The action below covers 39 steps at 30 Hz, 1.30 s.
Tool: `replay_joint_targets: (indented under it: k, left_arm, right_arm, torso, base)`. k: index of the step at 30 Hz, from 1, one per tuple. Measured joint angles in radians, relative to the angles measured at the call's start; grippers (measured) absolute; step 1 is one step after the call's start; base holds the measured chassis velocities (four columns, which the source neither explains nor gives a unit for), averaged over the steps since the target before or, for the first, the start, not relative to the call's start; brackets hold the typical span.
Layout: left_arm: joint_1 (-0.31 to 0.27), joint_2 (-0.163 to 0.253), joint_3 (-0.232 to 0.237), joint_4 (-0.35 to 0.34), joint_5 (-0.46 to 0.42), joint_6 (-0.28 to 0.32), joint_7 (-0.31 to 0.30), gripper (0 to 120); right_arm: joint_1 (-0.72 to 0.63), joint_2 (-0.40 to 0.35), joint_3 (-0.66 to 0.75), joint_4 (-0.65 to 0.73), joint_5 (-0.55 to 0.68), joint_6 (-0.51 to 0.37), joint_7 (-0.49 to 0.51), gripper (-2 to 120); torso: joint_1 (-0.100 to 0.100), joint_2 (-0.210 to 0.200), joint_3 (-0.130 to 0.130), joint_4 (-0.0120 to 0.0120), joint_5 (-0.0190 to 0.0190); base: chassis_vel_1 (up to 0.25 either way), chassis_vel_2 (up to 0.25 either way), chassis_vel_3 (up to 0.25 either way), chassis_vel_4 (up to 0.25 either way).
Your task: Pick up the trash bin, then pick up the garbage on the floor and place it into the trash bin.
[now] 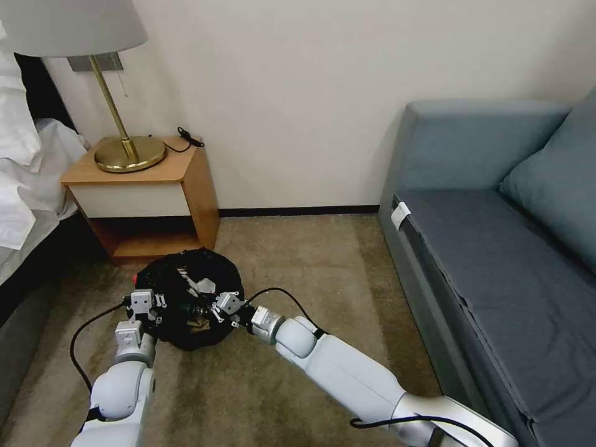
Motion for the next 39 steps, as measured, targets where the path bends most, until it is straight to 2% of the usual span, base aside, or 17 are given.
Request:
replay_joint_targets:
  k: [2, 3, 4, 6, 10, 12, 14, 15, 16, 18, 20, 21, 26, 27, 30, 34, 39]
  left_arm:
    - [0.001, 0.000, 0.000, -0.001, 0.000, 0.000, -0.001, 4]
    - [0.004, -0.001, -0.001, -0.001, 0.000, -0.003, -0.001, 4]
    - [0.004, -0.001, -0.001, -0.001, 0.000, -0.003, -0.001, 4]
    - [0.006, 0.001, -0.007, -0.001, -0.006, -0.006, -0.008, 4]
    - [0.005, 0.005, -0.015, 0.002, -0.023, -0.006, -0.024, 4]
    - [-0.009, 0.009, -0.029, 0.002, -0.084, -0.006, -0.091, 4]
    - [-0.013, 0.009, -0.032, 0.002, -0.108, -0.005, -0.113, 4]
    - [-0.024, 0.011, -0.041, -0.007, -0.182, 0.004, -0.183, 4]
    - [-0.024, 0.011, -0.041, -0.007, -0.182, 0.004, -0.183, 4]
    - [-0.042, 0.017, -0.053, -0.027, -0.310, 0.026, -0.281, 4]
    - [-0.045, 0.019, -0.055, -0.033, -0.338, 0.032, -0.297, 4]
    - [-0.054, 0.024, -0.061, -0.045, -0.406, 0.049, -0.330, 4]
    - [-0.079, 0.034, -0.071, -0.034, -0.546, 0.056, -0.390, 4]
    - [-0.079, 0.034, -0.071, -0.034, -0.546, 0.056, -0.390, 4]
    - [-0.084, 0.037, -0.063, -0.008, -0.654, 0.048, -0.451, 4]
    - [-0.083, 0.043, -0.050, 0.017, -0.712, 0.060, -0.490, 4]
    - [-0.082, 0.051, -0.037, 0.052, -0.716, 0.088, -0.506, 4]
  right_arm:
    - [-0.002, -0.003, 0.002, -0.001, -0.008, 0.000, 0.001, 26]
    - [-0.007, -0.011, 0.011, -0.001, -0.034, 0.002, 0.005, 35]
    - [-0.007, -0.011, 0.011, -0.001, -0.034, 0.002, 0.005, 35]
    - [-0.018, -0.027, 0.030, 0.013, -0.054, 0.008, 0.019, 47]
    - [-0.029, -0.046, 0.058, 0.042, -0.057, 0.012, 0.032, 57]
    - [-0.045, -0.071, 0.125, 0.069, -0.071, 0.024, 0.035, 68]
    - [-0.048, -0.076, 0.142, 0.072, -0.075, 0.028, 0.035, 72]
    - [-0.060, -0.089, 0.196, 0.080, -0.089, 0.037, 0.034, 79]
    - [-0.060, -0.089, 0.196, 0.080, -0.089, 0.037, 0.034, 79]
    - [-0.086, -0.110, 0.287, 0.093, -0.104, 0.051, 0.026, 90]
    - [-0.091, -0.113, 0.307, 0.095, -0.105, 0.054, 0.025, 93]
    - [-0.107, -0.121, 0.358, 0.101, -0.108, 0.060, 0.022, 98]
    - [-0.164, -0.131, 0.483, 0.121, -0.126, 0.071, 0.009, 100]
    - [-0.164, -0.131, 0.483, 0.121, -0.126, 0.071, 0.009, 100]
    - [-0.210, -0.134, 0.536, 0.135, -0.142, 0.073, 0.005, 100]
    - [-0.250, -0.130, 0.568, 0.141, -0.171, 0.080, 0.004, 100]
    - [-0.283, -0.120, 0.590, 0.147, -0.185, 0.086, 0.004, 100]
  torso:
    - [0.000, 0.000, 0.000, 0.0000, 0.0000]
    - [0.000, 0.000, 0.000, 0.0000, 0.0000]
    - [0.000, 0.000, 0.000, 0.0000, 0.0000]
    - [0.000, 0.000, 0.000, 0.0000, 0.0000]
    - [0.000, 0.000, 0.000, 0.0001, 0.0001]
    - [0.000, 0.000, 0.000, 0.0000, 0.0001]
    - [0.000, 0.000, 0.000, 0.0000, 0.0002]
    - [0.000, 0.000, 0.000, 0.0000, 0.0001]
    - [0.000, 0.000, 0.000, 0.0000, 0.0001]
    - [0.000, 0.000, 0.000, 0.0000, 0.0001]
    - [0.000, 0.000, 0.000, 0.0000, 0.0002]
    - [0.000, 0.000, 0.000, -0.0001, 0.0003]
    - [0.000, 0.000, 0.000, -0.0001, 0.0004]
    - [0.000, 0.000, 0.000, -0.0001, 0.0004]
    - [0.000, 0.000, 0.000, -0.0001, 0.0001]
    - [0.000, 0.000, 0.000, -0.0001, 0.0002]
    - [0.000, 0.000, 0.000, 0.0000, 0.0000]
  base:
    - [0.000, 0.000, 0.000, 0.000]
    - [0.000, 0.000, 0.000, 0.000]
    - [0.000, 0.000, 0.000, 0.000]
    - [0.000, 0.000, 0.000, 0.000]
    - [0.000, 0.000, 0.000, 0.000]
    - [0.000, 0.000, 0.000, 0.000]
    - [0.000, 0.000, 0.000, 0.000]
    - [0.000, 0.000, 0.000, 0.000]
    - [0.000, 0.000, 0.000, 0.000]
    - [0.000, 0.000, 0.000, 0.000]
    - [0.000, 0.000, 0.000, 0.000]
    - [0.000, 0.000, 0.000, 0.000]
    - [0.000, 0.000, 0.000, 0.000]
    - [0.000, 0.000, 0.000, 0.000]
    - [0.000, 0.000, 0.000, 0.000]
    - [0.000, 0.000, 0.000, 0.000]
    - [0.000, 0.000, 0.000, 0.000]
